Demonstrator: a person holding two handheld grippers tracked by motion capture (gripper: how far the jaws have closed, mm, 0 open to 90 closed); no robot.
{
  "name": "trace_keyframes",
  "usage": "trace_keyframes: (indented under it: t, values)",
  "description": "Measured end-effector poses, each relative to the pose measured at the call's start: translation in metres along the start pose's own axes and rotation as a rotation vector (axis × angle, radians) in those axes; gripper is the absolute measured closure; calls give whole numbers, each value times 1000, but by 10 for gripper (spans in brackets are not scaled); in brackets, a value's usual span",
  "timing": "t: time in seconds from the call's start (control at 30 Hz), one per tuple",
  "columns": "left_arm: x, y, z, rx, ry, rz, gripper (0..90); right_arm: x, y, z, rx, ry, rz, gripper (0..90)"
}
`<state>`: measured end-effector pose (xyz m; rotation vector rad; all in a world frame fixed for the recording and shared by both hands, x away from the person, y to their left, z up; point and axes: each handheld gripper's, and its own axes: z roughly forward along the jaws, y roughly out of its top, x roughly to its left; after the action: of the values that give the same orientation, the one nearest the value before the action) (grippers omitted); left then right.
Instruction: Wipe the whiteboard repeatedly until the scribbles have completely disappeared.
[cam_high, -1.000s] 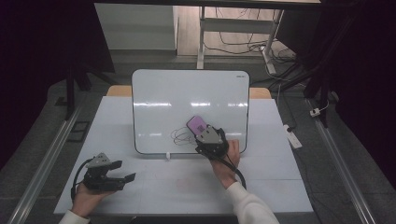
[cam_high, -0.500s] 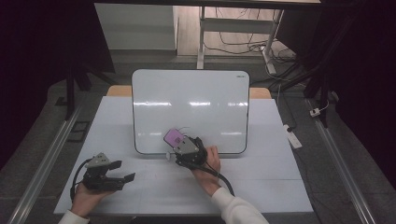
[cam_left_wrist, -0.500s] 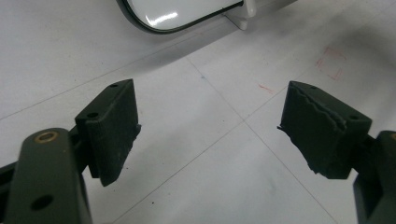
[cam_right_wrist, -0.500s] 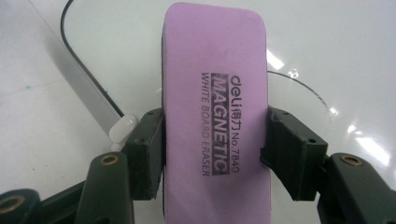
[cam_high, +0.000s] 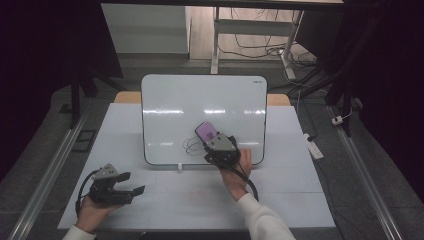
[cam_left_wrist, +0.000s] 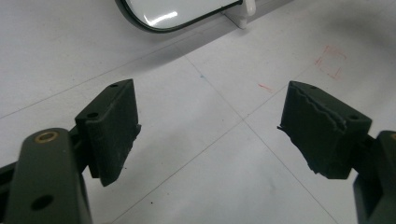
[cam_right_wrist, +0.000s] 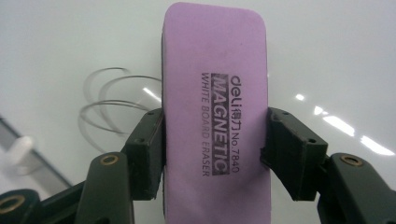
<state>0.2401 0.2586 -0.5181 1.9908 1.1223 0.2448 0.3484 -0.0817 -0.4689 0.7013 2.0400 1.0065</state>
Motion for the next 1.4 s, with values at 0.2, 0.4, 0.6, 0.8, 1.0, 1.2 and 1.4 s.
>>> trace_keyframes:
  t: [0.2, 0.4, 0.6, 0.8, 1.0, 1.2, 1.4]
  values:
    - [0, 0, -1, 0, -1, -1, 200, 45, 6, 13, 15, 108, -88, 405]
    - [1, -1, -1, -1, 0, -3, 200, 65, 9, 19, 14, 140, -128, 405]
    - [1, -1, -2, -2, 1, 1, 200, 47, 10, 14, 9, 75, -129, 405]
    - [2, -1, -2, -1, 0, -2, 200, 15, 11, 8, -3, 14, -53, 405]
    - [2, -1, -2, -1, 0, -3, 200, 19, 11, 9, 3, -3, -87, 405]
    - [1, -1, -1, -1, 1, -1, 200, 19, 11, 9, 5, 2, -85, 405]
    - [1, -1, -2, -1, -1, -1, 200, 25, 11, 10, 10, 6, -105, 405]
